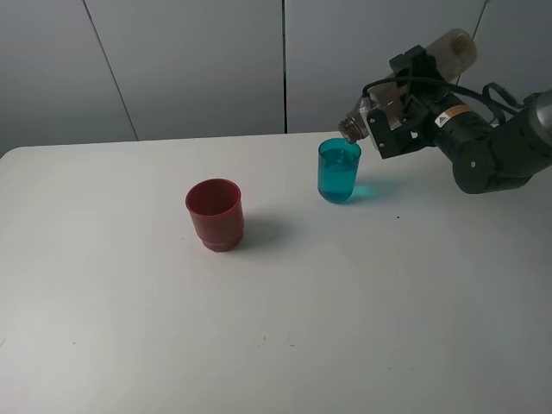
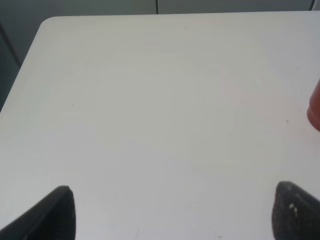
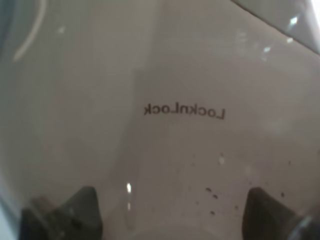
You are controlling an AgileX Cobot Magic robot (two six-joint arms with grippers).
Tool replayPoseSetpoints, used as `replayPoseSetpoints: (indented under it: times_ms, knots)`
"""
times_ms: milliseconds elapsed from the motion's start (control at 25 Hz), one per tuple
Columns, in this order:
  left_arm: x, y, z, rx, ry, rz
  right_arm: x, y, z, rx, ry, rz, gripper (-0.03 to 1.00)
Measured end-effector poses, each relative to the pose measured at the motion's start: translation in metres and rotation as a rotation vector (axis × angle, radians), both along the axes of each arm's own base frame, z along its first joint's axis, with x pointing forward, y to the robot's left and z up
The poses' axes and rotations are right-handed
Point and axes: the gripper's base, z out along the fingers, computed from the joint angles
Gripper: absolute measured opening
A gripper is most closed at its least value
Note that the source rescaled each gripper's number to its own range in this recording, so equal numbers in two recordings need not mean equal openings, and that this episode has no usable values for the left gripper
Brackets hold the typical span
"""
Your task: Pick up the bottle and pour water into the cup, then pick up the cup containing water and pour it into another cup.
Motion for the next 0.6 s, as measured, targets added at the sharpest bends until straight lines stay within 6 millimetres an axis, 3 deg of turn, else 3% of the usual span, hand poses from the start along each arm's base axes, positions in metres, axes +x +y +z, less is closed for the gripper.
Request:
replayPoseSetpoints:
  times_ms: [280, 600]
  knots:
    - [0.0000, 0.0000, 0.0000, -0.002, 0.000, 0.001, 0.0000, 0.0000, 0.0001, 0.048, 0.008, -0.001, 0.00]
    - [0.0000, 0.0000, 0.0000, -0.002, 0.000, 0.001, -0.0002, 0.0000, -0.0042, 0.457, 0.130, -0.024, 0.00]
